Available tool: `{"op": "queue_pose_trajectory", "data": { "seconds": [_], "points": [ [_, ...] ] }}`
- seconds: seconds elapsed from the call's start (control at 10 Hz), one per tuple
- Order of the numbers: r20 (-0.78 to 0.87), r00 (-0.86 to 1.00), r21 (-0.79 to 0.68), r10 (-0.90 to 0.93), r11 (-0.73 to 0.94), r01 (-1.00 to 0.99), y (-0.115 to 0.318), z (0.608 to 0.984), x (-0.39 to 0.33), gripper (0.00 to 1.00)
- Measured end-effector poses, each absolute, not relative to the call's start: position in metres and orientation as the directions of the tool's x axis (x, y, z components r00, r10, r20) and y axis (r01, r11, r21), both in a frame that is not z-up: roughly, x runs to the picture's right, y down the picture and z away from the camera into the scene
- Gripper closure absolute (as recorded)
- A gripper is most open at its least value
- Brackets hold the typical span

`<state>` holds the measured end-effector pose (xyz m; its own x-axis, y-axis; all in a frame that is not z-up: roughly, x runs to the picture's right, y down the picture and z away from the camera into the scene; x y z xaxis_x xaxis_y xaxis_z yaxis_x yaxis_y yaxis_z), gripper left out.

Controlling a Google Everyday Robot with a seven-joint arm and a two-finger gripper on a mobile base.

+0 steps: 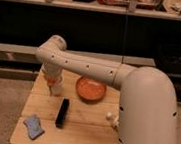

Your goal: Place the pepper in the ceramic cup

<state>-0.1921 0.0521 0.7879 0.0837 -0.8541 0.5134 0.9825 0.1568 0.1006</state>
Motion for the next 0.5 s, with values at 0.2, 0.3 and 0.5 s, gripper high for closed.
{"op": "queue_pose_trajectory", "data": {
  "seconds": [0.2, 0.3, 0.5],
  "points": [
    [0.517, 0.087, 0.101, -0.852, 0.161, 0.982, 0.0507, 0.7885, -0.1930, 0.20],
    [0.515, 0.089, 0.098, -0.852, 0.161, 0.982, 0.0499, 0.7894, -0.1918, 0.20],
    [0.511, 0.101, 0.088, -0.854, 0.169, 0.982, 0.0494, 0.7891, -0.1895, 0.20]
  ]
}}
